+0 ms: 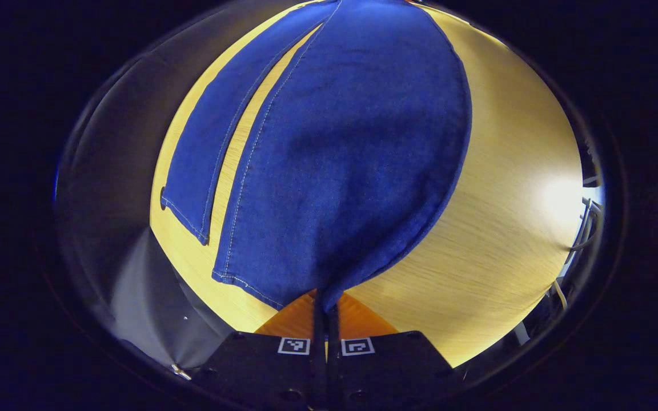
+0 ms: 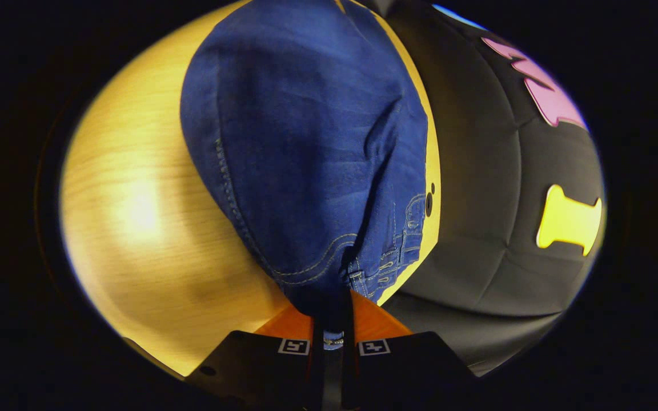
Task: Grasp the waist and the cuffs of the jeans and fold them to make the two legs overlap; first hold the waist and fold one-third of the jeans toward the cuffs, then hold the cuffs and fold the remaining one-third in the same direction to finish folding.
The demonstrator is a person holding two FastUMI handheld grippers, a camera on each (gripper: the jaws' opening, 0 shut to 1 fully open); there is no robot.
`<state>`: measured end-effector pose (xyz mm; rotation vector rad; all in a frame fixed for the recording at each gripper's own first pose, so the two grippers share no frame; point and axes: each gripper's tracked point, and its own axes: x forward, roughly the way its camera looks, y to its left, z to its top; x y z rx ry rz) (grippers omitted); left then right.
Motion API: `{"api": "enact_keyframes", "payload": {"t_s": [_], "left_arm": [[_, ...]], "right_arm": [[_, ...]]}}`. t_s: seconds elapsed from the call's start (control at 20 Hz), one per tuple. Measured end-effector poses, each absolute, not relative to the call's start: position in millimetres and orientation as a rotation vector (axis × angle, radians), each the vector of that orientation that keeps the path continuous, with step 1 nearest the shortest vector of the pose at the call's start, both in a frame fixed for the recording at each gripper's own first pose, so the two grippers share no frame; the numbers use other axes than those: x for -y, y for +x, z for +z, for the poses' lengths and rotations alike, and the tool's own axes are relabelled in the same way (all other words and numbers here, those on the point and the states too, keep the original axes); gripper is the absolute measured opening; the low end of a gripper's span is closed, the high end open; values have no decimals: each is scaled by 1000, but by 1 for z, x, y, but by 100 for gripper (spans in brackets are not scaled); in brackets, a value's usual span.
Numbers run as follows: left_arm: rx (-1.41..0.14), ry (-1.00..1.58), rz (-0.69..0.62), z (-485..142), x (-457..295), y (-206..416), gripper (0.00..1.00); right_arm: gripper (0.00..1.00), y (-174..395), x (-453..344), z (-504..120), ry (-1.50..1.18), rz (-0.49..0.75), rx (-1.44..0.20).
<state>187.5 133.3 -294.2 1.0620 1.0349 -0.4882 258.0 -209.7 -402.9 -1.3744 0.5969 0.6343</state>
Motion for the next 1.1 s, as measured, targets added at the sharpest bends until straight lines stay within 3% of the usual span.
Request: {"api": "enact_keyframes", "payload": {"t_s": [0.05,0.2,0.25,0.3,0.65,1.1], "left_arm": [[-1041,1041,-479,-295,-132,187,6],[-1054,956,-483,-294,-125,189,6],[-1049,971,-494,-294,-123,187,6],[-1041,1003,-515,-291,-123,189,6],[-1052,872,-508,-281,-118,196,6],[-1127,823,-713,-210,-118,236,6]], "right_arm": [[11,257,208,-401,-1379,641,-601],[11,253,209,-401,-1388,673,-623],[4,254,210,-402,-1396,684,-631],[11,254,210,-402,-1402,692,-639],[11,264,210,-378,-1310,660,-688],[11,342,188,-269,-1106,616,-657]]}}
